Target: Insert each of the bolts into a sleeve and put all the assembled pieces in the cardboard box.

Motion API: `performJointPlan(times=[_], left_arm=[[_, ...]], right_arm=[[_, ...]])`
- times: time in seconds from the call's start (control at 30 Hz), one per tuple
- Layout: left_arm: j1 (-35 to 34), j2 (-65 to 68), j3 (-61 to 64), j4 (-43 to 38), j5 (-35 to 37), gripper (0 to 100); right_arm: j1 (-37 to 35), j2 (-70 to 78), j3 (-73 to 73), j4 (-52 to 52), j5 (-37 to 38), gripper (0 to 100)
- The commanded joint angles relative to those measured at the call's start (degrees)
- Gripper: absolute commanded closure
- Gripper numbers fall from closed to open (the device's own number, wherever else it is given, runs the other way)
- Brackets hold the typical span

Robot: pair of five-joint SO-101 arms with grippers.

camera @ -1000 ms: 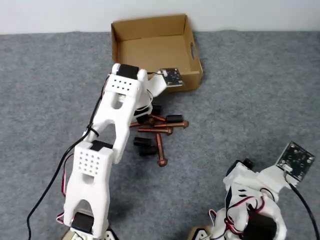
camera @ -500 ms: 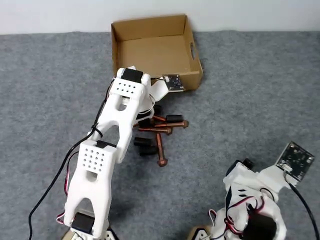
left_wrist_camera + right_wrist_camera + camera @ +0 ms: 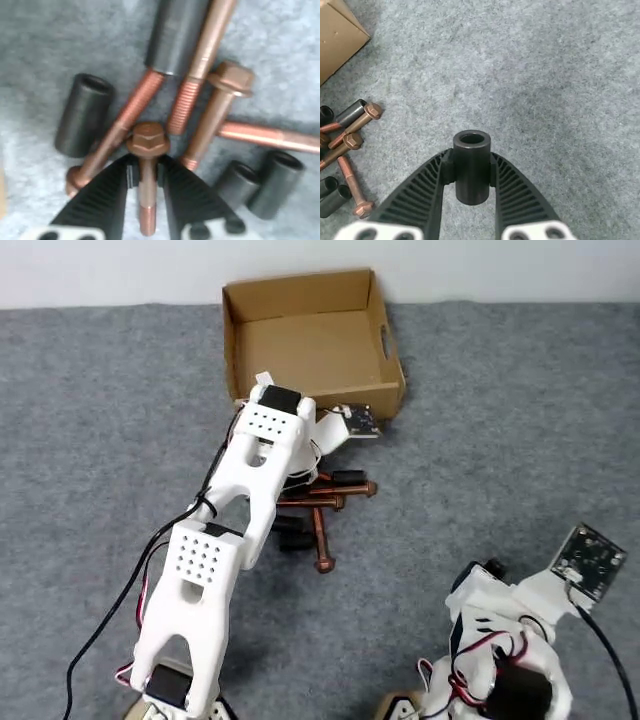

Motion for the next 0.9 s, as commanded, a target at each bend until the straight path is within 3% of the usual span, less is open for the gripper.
performJointPlan(times=[0.0, 0.23, 0.53, 0.63, 0.87], left_arm=[[1.93, -3.6, -0.22, 3.25, 1.14, 99], [2.37, -21.54, 4.97, 3.16, 9.85, 99], [1.93, -52.66, 29.93, 3.16, 13.8, 99], [1.93, -64.44, 37.76, 3.08, 14.68, 99], [2.37, -90.29, 53.23, 2.9, 24.0, 99]], right_arm=[[0.57, -0.57, -0.62, -1.1, 0.53, 99.1], [0.57, -0.92, -0.79, -0.92, 0.53, 99.1], [0.13, -8.92, -0.35, -1.19, 2.2, 99.1], [-3.38, -8.84, -0.44, -1.19, 2.2, 99.1], [-9.71, -8.84, -0.62, -0.75, 2.2, 99.1]])
